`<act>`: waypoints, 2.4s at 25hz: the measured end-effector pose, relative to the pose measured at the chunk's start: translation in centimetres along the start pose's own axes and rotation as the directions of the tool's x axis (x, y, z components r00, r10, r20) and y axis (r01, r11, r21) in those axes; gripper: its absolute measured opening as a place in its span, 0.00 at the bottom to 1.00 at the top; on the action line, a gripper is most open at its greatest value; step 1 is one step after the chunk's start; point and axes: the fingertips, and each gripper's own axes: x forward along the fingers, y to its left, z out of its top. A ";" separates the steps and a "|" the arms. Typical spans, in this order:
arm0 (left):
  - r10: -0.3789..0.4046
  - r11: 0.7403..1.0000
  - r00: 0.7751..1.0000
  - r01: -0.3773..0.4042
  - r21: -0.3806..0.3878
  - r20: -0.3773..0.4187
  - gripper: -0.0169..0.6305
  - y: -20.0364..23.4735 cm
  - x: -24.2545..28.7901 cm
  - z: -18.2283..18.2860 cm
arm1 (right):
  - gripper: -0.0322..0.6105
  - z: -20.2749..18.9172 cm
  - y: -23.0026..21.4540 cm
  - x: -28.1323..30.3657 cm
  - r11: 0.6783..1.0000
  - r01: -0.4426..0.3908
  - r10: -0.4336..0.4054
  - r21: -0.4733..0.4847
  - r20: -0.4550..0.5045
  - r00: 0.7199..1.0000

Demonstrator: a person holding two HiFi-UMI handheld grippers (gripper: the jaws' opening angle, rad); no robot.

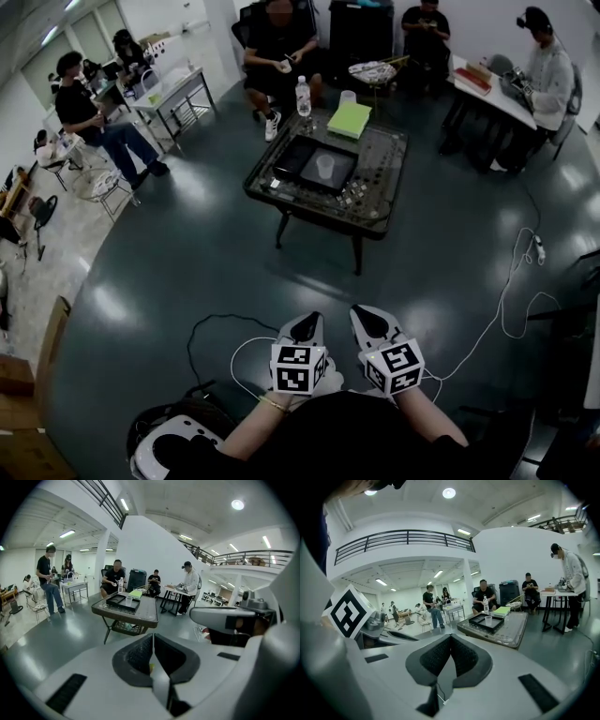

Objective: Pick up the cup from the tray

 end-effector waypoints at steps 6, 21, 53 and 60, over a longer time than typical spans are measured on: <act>-0.013 1.000 1.000 0.013 0.005 -0.009 0.06 2.4 2.6 2.0 | 0.07 1.1 -1.0 3.4 1.000 0.003 -0.003 0.003 -0.003 1.000; -0.026 1.000 0.999 0.025 -0.018 -0.030 0.06 6.2 7.6 5.4 | 0.07 3.0 -4.5 8.6 0.999 0.040 -0.039 0.026 -0.039 0.998; 0.058 0.996 0.998 -0.058 -0.075 -0.002 0.06 13.0 29.0 20.1 | 0.07 11.8 -22.9 27.4 0.997 -0.072 0.073 0.015 -0.111 0.991; 0.055 0.997 0.998 -0.055 -0.053 -0.016 0.07 14.2 35.0 20.9 | 0.07 11.6 -26.5 30.7 0.997 -0.073 0.076 0.027 -0.136 0.988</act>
